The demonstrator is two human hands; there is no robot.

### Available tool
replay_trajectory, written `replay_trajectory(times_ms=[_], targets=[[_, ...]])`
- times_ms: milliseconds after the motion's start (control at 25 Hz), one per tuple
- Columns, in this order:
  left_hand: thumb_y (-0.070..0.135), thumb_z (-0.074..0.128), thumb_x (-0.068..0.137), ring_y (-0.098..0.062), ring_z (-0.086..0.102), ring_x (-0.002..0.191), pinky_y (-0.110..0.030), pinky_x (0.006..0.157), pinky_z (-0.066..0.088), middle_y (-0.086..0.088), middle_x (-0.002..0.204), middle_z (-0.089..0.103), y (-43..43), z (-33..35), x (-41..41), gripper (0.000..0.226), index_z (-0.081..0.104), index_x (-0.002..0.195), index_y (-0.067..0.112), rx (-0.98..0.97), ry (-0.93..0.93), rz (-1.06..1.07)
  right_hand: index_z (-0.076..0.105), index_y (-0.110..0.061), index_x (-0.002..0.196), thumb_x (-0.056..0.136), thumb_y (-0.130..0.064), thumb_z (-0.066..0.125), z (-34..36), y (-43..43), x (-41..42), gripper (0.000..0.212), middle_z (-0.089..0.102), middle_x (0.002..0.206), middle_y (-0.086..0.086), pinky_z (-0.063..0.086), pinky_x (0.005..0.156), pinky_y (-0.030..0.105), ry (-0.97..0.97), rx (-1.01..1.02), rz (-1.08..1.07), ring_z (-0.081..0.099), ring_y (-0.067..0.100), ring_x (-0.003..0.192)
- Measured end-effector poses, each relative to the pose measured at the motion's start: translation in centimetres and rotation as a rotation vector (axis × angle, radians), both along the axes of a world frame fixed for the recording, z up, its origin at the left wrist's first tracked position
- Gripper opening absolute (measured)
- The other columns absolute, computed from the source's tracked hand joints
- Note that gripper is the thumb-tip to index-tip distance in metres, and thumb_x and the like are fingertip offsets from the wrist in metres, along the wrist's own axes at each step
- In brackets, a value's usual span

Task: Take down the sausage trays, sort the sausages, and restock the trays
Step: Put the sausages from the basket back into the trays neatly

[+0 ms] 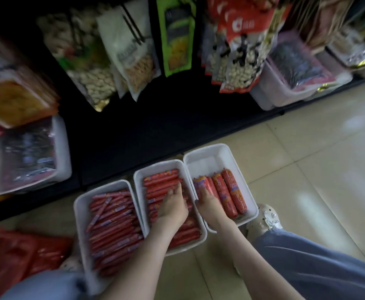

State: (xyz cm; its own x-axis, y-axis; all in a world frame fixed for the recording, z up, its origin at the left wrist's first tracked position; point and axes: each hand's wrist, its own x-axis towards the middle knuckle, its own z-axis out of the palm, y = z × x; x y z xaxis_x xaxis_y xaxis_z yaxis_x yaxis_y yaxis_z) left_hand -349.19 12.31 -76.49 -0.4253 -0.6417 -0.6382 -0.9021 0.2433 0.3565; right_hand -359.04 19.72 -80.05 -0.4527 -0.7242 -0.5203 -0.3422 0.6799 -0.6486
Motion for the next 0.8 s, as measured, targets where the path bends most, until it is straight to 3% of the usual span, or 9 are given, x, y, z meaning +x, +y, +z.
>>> replay_trajectory(times_ms=[160, 280, 560, 680, 800], targets=[[0.021, 0.039, 0.098, -0.028, 0.032, 0.137, -0.04, 0.106, 0.037, -0.008, 0.155, 0.019, -0.3, 6.9, 6.2, 0.062, 0.009, 0.152, 0.019, -0.126, 0.038, 0.089, 0.039, -0.01, 0.138, 0.094, -0.011, 0.044, 8.4, -2.7, 6.0, 0.044, 0.052, 0.127, 0.012, 0.043, 0.092, 0.035, 0.169, -0.23, 0.131, 0.053, 0.028, 0.113], [0.019, 0.041, 0.096, -0.03, 0.039, 0.131, -0.04, 0.098, 0.041, -0.01, 0.149, 0.028, -1.6, 12.4, 12.3, 0.06, 0.014, 0.15, 0.016, -0.293, 0.09, 0.213, 0.039, -0.008, 0.14, 0.093, -0.008, 0.047, 13.9, -5.3, 11.5, 0.047, 0.049, 0.134, 0.014, 0.038, 0.096, 0.029, 0.263, -0.38, 0.285, 0.049, 0.028, 0.122], [0.028, 0.044, 0.097, -0.035, 0.05, 0.119, -0.041, 0.092, 0.043, -0.016, 0.131, 0.047, -4.3, 22.4, 36.5, 0.04, 0.04, 0.132, 0.009, -0.613, 0.073, 0.579, 0.036, -0.007, 0.142, 0.094, -0.01, 0.051, 20.5, -12.7, 33.8, 0.05, 0.045, 0.136, 0.016, 0.039, 0.101, 0.037, 0.203, -0.534, 0.805, 0.046, 0.031, 0.124], [0.029, 0.044, 0.096, -0.036, 0.053, 0.114, -0.042, 0.091, 0.044, -0.016, 0.126, 0.05, -2.3, 21.1, 48.4, 0.041, 0.042, 0.132, 0.01, -0.665, -0.015, 0.756, 0.029, -0.006, 0.145, 0.092, -0.009, 0.053, 18.4, -14.3, 44.5, 0.058, 0.038, 0.143, 0.017, 0.029, 0.111, 0.036, 0.185, -0.527, 1.071, 0.037, 0.031, 0.133], [0.021, 0.045, 0.094, -0.037, 0.052, 0.115, -0.044, 0.095, 0.045, -0.018, 0.13, 0.048, 1.3, 13.5, 58.0, 0.047, 0.038, 0.14, 0.013, -0.572, -0.089, 0.983, 0.018, -0.013, 0.15, 0.093, -0.016, 0.053, 12.5, -15.1, 52.0, 0.067, 0.031, 0.148, 0.012, 0.026, 0.113, 0.036, 0.202, -0.371, 1.267, 0.031, 0.029, 0.137]])
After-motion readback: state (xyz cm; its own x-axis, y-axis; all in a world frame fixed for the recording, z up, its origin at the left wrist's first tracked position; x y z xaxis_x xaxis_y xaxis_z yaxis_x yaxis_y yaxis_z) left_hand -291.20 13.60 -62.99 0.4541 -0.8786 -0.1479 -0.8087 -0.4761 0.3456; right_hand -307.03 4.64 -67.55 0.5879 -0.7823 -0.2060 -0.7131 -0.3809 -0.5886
